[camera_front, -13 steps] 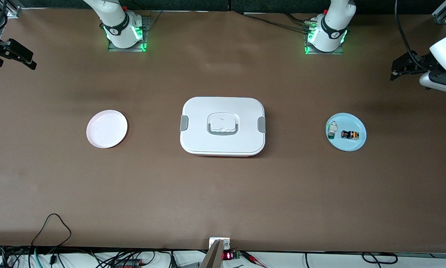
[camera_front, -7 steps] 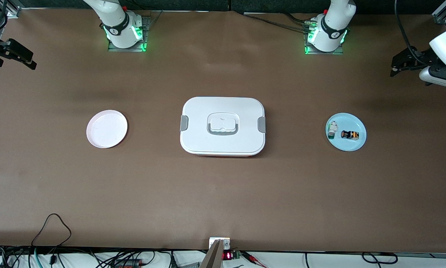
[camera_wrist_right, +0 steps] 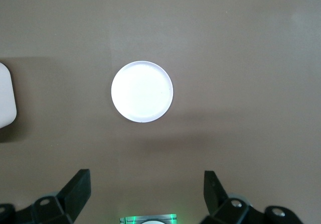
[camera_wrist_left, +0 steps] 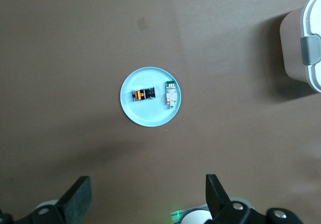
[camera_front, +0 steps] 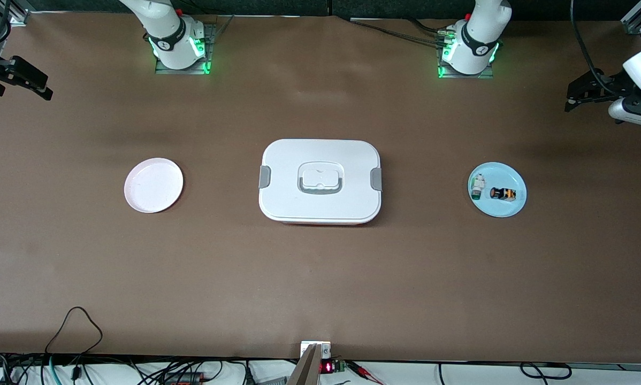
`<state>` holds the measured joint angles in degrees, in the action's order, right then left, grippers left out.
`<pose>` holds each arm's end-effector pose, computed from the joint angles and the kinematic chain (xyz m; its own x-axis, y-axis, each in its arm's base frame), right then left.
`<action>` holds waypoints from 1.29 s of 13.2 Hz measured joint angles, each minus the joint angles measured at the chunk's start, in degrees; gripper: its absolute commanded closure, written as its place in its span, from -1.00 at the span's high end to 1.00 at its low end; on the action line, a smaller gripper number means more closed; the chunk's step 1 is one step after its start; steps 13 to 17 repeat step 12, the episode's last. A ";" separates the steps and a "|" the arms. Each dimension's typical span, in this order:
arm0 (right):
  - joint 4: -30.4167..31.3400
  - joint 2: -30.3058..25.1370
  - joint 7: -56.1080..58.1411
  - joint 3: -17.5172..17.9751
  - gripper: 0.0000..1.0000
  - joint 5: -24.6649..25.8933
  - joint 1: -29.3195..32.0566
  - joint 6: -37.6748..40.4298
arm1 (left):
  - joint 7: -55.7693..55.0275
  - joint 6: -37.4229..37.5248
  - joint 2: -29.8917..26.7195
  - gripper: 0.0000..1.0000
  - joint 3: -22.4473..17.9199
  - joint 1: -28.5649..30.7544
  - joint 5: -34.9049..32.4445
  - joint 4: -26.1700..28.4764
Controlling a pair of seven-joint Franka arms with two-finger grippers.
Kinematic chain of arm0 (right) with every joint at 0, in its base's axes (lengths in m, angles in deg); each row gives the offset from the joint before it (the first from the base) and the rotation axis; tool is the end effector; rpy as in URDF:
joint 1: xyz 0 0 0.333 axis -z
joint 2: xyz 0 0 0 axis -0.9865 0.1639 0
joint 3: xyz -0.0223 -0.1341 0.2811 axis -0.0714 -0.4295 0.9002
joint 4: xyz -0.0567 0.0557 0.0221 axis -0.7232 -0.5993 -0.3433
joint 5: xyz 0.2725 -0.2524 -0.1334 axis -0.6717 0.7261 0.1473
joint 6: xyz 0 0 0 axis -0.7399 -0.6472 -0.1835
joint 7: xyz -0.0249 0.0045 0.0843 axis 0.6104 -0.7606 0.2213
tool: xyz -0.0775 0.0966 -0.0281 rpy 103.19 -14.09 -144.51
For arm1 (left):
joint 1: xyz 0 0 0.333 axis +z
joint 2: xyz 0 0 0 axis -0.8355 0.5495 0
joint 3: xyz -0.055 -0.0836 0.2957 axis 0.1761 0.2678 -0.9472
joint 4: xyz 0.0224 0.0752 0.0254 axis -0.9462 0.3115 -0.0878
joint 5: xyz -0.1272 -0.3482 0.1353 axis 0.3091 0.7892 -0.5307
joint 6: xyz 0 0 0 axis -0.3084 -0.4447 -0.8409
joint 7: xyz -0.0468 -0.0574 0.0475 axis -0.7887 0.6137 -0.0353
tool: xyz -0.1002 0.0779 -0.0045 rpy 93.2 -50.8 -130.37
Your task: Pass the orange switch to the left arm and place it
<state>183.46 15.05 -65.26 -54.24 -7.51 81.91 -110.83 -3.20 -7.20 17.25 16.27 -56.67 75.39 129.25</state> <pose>0.4934 -0.0369 0.6075 0.9973 -0.0714 -0.0179 -0.0708 -0.9970 0.0298 0.5320 0.0002 0.6076 0.9598 -0.2603 -0.1052 -0.2616 -0.9652 0.0011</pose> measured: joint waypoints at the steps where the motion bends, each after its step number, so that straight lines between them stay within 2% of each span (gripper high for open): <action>1: 0.00 0.13 0.00 0.00 1.00 0.00 0.00 0.02 | 0.00 -0.03 0.00 1.00 0.00 0.30 0.00 0.04; 6: -0.61 1.97 0.07 -0.03 1.00 0.01 -2.13 0.01 | 0.00 -0.21 0.00 1.00 0.00 1.46 0.00 0.27; 17: -2.30 3.37 0.07 0.01 1.00 0.01 -1.37 0.35 | 0.00 -0.44 0.00 1.00 0.44 1.33 0.00 0.28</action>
